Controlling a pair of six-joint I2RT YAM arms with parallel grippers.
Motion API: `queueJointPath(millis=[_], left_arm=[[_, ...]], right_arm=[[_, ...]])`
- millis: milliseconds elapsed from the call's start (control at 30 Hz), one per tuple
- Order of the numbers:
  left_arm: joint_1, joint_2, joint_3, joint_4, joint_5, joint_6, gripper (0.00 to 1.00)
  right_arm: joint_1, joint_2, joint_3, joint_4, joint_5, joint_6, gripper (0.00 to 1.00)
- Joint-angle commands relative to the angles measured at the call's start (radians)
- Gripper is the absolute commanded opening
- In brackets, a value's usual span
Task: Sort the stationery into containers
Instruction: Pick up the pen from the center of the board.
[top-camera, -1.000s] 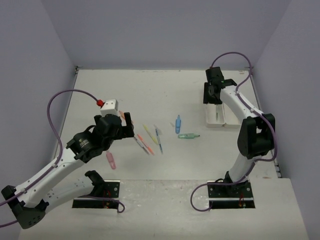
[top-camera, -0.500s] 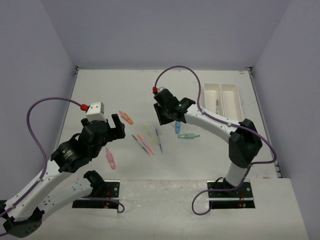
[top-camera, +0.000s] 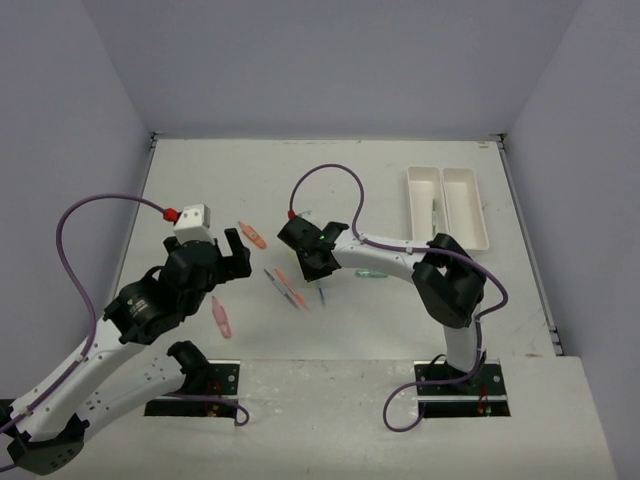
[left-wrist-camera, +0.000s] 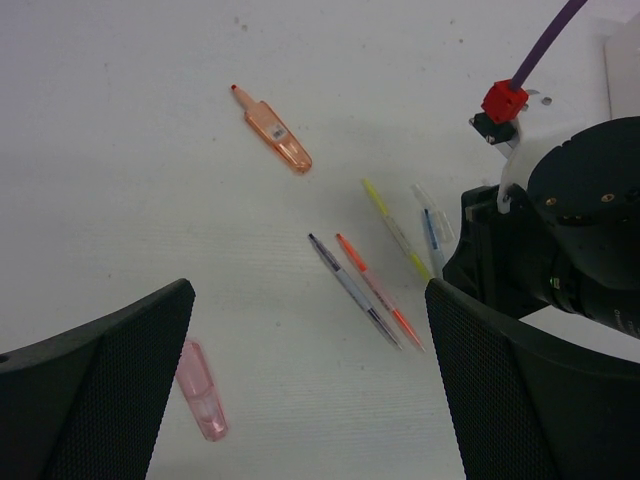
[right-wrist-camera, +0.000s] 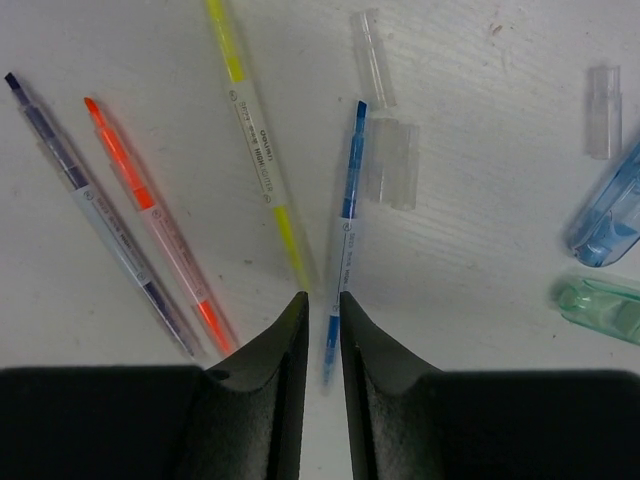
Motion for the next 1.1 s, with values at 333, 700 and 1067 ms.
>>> queueJointPath(millis=[333, 700, 1067], left_arm=[[0.003, -0.004, -0.010, 0.031, 0.005, 0.026, 1.00], [0.003, -0.006, -0.009, 0.026, 0.001, 0.025, 1.00], [0.003, 0.002, -0.003, 0.013, -0.015, 0.013, 1.00]], right_arm=[[0.002, 0.082, -0.003, -0.006, 0.051, 0.053, 0.17], [0.002, 0.100, -0.019, 0.014, 0.034, 0.049, 0.16], [0.003, 0.106, -0.026, 0.021, 0.037, 0.043, 0.17]])
